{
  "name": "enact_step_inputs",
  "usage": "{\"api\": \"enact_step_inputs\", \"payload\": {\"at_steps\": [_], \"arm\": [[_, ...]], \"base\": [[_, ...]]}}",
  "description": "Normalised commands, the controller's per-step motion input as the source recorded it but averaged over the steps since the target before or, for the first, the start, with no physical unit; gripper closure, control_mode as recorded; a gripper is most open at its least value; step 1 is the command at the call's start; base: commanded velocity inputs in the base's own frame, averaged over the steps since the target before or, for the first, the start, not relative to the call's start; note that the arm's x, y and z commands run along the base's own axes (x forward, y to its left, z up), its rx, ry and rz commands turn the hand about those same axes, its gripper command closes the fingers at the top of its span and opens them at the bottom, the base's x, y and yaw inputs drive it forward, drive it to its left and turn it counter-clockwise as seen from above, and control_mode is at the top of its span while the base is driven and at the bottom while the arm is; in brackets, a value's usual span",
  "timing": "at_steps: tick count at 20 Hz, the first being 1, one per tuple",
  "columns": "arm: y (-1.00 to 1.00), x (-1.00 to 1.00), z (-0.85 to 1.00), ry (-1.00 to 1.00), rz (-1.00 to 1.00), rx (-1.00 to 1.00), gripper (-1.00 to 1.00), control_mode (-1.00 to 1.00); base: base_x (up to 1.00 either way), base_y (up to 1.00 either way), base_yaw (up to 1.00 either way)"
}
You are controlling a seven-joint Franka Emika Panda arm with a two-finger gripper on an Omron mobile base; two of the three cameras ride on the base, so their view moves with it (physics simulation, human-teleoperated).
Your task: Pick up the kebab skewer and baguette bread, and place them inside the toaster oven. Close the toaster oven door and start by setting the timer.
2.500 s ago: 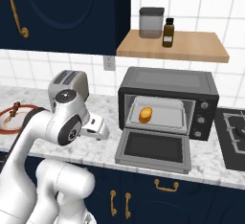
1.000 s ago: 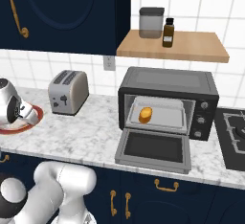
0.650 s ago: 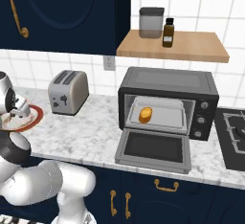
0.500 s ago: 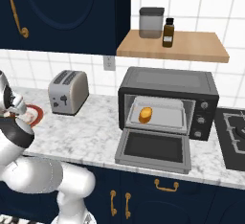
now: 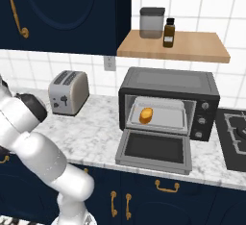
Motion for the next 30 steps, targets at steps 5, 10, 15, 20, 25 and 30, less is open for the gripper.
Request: {"api": "enact_step_inputs", "payload": {"at_steps": [5, 10, 15, 20, 25, 30], "arm": [[0.0, 0.12, -0.22, 0.0, 0.0, 0.0, -1.0, -1.0], [0.08, 0.26, -0.4, 0.0, 0.0, 0.0, -1.0, -1.0], [0.33, 0.34, -0.21, 0.0, 0.0, 0.0, -1.0, -1.0], [0.25, 0.22, 0.0, 0.0, 0.0, -0.03, -1.0, -1.0], [0.25, 0.19, 0.02, 0.01, 0.0, -0.05, -1.0, -1.0], [0.07, 0.31, 0.0, 0.05, 0.0, -0.06, -1.0, -1.0]], "base": [[0.0, 0.0, 0.0], [0.0, 0.0, 0.0], [0.0, 0.0, 0.0], [0.0, 0.0, 0.0], [0.0, 0.0, 0.0], [0.0, 0.0, 0.0]]}}
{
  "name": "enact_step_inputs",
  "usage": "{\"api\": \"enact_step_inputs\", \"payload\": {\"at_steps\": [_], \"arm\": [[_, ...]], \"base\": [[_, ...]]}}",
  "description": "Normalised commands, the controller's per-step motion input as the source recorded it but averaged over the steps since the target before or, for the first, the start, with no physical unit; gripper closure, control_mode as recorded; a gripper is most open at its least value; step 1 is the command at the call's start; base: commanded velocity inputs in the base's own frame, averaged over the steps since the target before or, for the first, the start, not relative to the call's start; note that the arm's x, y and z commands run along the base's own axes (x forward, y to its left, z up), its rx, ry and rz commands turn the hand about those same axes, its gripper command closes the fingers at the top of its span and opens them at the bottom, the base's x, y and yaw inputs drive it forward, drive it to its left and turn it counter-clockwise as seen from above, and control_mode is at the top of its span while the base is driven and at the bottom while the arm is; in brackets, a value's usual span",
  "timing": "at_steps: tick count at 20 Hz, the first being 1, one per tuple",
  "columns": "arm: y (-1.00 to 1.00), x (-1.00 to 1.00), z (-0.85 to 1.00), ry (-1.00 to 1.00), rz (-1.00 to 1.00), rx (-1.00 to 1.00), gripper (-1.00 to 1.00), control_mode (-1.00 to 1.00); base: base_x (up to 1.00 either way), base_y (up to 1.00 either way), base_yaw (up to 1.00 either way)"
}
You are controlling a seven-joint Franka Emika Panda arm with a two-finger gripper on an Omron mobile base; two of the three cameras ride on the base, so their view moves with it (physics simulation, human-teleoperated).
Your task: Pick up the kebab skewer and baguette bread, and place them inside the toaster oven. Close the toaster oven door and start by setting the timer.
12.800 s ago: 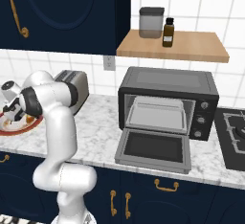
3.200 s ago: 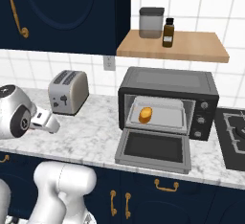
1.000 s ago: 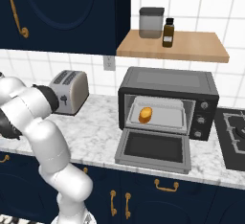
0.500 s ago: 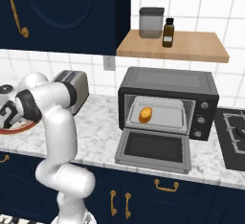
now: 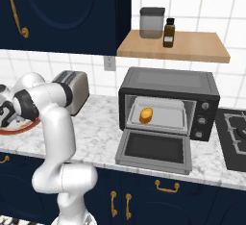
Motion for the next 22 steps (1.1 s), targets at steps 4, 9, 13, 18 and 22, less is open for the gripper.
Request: {"api": "enact_step_inputs", "payload": {"at_steps": [4, 9, 13, 18, 22], "arm": [[0.12, 0.41, 0.0, 0.05, -0.01, -0.08, -1.0, -1.0], [0.26, 0.4, 0.0, 0.03, 0.0, -0.07, -1.0, -1.0], [0.3, 0.17, 0.0, 0.07, -0.01, -0.08, -1.0, -1.0], [0.12, 0.12, -0.01, 0.07, 0.0, -0.08, -1.0, -1.0], [-0.11, 0.0, -0.09, 0.04, 0.0, -0.07, -1.0, -1.0]], "base": [[0.0, 0.0, 0.0], [0.0, 0.0, 0.0], [0.0, 0.0, 0.0], [0.0, 0.0, 0.0], [0.0, 0.0, 0.0]]}}
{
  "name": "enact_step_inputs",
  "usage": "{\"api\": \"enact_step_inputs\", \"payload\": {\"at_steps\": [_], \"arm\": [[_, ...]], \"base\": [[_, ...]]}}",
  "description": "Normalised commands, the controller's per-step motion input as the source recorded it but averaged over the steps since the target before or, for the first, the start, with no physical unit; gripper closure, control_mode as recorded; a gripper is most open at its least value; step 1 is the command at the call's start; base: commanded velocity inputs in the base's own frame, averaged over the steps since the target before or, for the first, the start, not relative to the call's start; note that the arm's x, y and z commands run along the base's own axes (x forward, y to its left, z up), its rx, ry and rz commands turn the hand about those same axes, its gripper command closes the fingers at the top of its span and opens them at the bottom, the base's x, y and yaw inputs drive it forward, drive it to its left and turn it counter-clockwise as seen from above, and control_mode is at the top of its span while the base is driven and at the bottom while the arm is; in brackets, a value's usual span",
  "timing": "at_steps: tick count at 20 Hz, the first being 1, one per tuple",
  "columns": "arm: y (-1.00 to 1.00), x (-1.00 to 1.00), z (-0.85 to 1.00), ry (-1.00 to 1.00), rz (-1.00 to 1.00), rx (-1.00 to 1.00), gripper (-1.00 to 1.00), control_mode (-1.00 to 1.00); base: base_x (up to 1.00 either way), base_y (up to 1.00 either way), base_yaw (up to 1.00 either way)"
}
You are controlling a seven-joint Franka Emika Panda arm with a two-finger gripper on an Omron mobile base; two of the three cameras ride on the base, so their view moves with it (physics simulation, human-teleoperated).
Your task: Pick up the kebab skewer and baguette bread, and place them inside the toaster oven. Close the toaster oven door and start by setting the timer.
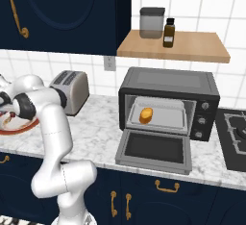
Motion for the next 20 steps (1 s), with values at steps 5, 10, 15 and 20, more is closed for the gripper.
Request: {"api": "enact_step_inputs", "payload": {"at_steps": [5, 10, 15, 20], "arm": [[-0.23, 0.0, -0.27, 0.0, 0.0, 0.0, -1.0, -1.0], [0.0, 0.0, -0.24, 0.0, 0.0, 0.0, -1.0, -1.0], [0.01, 0.13, -0.03, -0.01, 0.0, 0.01, -1.0, -1.0], [0.04, 0.21, -0.09, 0.0, 0.0, 0.0, -1.0, -1.0]], "base": [[0.0, 0.0, 0.0], [0.0, 0.0, 0.0], [0.0, 0.0, 0.0], [0.0, 0.0, 0.0]]}}
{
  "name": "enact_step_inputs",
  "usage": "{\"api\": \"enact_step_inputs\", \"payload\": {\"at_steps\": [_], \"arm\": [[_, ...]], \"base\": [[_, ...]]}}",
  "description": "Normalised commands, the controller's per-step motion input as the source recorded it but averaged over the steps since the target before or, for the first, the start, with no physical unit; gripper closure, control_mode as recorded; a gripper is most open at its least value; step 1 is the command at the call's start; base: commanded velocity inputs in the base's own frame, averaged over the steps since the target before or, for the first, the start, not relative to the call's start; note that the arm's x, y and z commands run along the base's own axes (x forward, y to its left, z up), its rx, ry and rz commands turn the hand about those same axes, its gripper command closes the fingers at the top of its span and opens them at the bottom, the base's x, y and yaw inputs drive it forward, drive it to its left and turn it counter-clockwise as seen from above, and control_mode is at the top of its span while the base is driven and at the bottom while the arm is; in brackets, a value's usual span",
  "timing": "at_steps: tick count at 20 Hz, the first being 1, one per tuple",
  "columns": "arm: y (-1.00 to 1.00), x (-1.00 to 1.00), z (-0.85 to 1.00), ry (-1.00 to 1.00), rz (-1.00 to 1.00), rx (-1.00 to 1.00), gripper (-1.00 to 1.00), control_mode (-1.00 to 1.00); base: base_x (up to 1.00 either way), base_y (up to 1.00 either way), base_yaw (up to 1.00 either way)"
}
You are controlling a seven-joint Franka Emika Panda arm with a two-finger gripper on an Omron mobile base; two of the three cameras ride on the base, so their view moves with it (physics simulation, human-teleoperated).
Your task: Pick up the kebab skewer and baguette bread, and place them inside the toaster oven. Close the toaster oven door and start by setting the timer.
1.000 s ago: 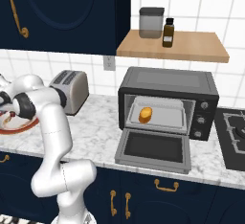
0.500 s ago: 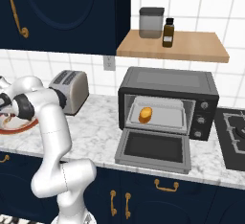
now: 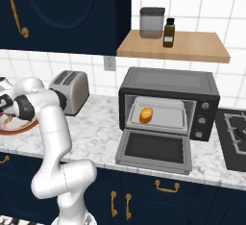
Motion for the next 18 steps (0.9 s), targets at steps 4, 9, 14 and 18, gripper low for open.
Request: {"api": "enact_step_inputs", "payload": {"at_steps": [4, 9, 14, 18], "arm": [[0.14, 0.19, -0.12, 0.0, 0.0, 0.0, -1.0, -1.0], [0.14, 0.12, -0.11, 0.0, 0.0, 0.0, -1.0, -1.0], [0.05, 0.01, -0.14, 0.0, 0.0, 0.0, 1.0, -1.0], [-0.01, -0.17, -0.16, 0.0, 0.0, 0.0, 1.0, -1.0]], "base": [[0.0, 0.0, 0.0], [0.0, 0.0, 0.0], [0.0, 0.0, 0.0], [0.0, 0.0, 0.0]]}}
